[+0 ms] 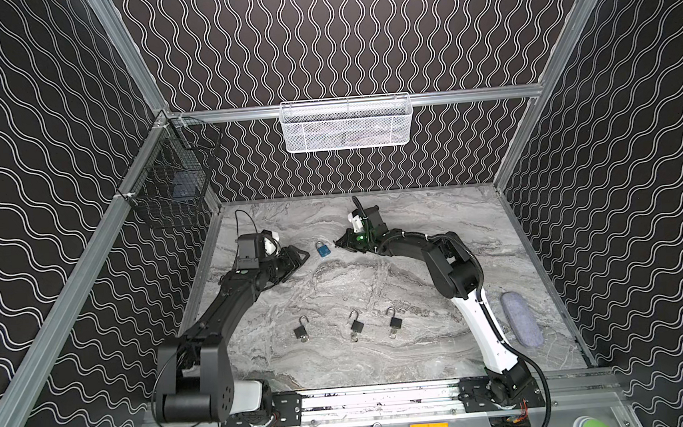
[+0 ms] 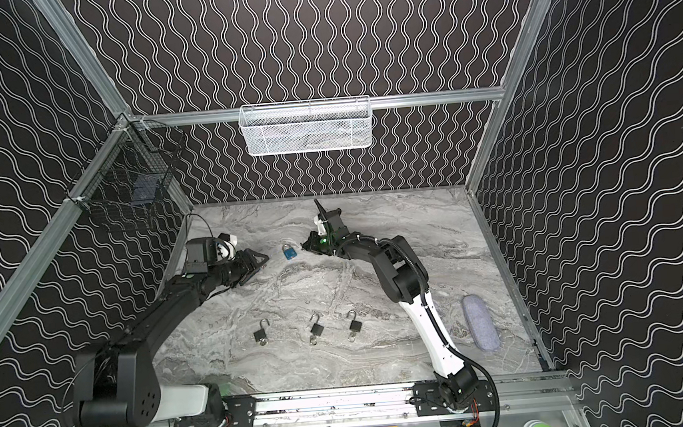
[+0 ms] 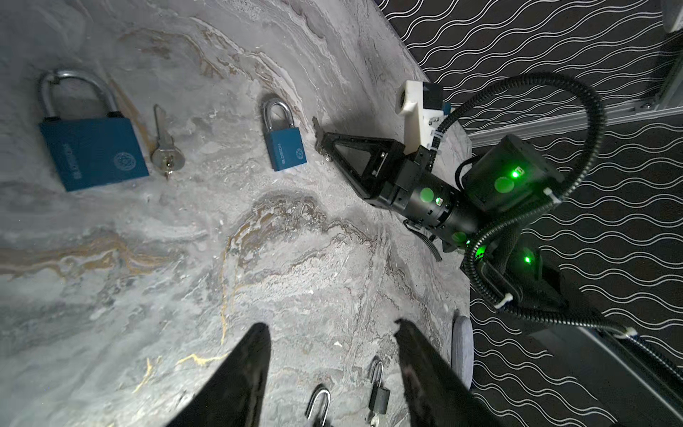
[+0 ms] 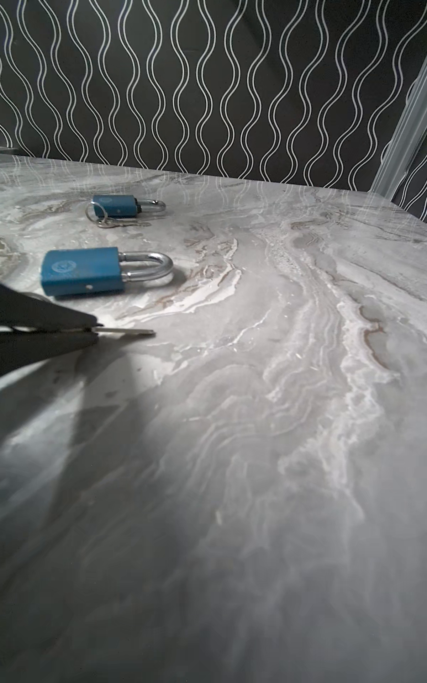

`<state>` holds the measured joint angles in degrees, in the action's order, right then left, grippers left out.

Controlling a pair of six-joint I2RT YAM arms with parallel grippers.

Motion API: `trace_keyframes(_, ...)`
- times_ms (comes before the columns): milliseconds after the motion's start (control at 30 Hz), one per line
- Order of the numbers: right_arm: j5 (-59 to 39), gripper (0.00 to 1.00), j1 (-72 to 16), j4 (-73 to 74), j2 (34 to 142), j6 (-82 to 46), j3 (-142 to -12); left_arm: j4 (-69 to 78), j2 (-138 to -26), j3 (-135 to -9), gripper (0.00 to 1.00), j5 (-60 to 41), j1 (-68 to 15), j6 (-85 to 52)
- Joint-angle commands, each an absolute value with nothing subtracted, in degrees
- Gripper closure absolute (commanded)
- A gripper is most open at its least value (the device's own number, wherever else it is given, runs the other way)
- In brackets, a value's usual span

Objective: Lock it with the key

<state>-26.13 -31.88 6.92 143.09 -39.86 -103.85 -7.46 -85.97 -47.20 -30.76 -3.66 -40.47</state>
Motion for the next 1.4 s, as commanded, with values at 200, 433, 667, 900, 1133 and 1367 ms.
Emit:
trace_keyframes(200, -24.43, 0.68, -32.3, 3.38, 142.62, -39.64, -103.35, -5.11, -82.27, -46.04, 0.39, -28.48, -3.56, -40.67)
trace_keyframes(433, -23.17, 0.16, -32.32, 3.05, 138.8, -38.45, -99.65, -5.57, -82.44, -45.83, 0.02, -30.48, -3.52, -39.3)
trace_keyframes(667, -20.81, 0.01, -32.32, 1.73, 130.6, -35.73, -92.73, -10.19, -79.93, -43.03, 0.02, -29.71, -3.52, -38.39)
trace_keyframes(900, -16.5, 0.01, -32.65, -2.4, 118.0, -34.04, -81.34, -20.19, -74.79, -40.15, 0.02, -26.05, -3.6, -35.91)
trace_keyframes(1133, -2.91, 0.01, -34.91, -20.34, 106.25, -32.73, -77.09, -29.67, -71.15, -36.49, 0.02, -23.99, -4.4, -38.03)
trace_keyframes(1367, 12.14, 0.01, -39.37, -29.44, 96.28, -37.84, -71.35, -36.56, -68.69, -34.44, 0.01, -16.86, -12.55, -41.27)
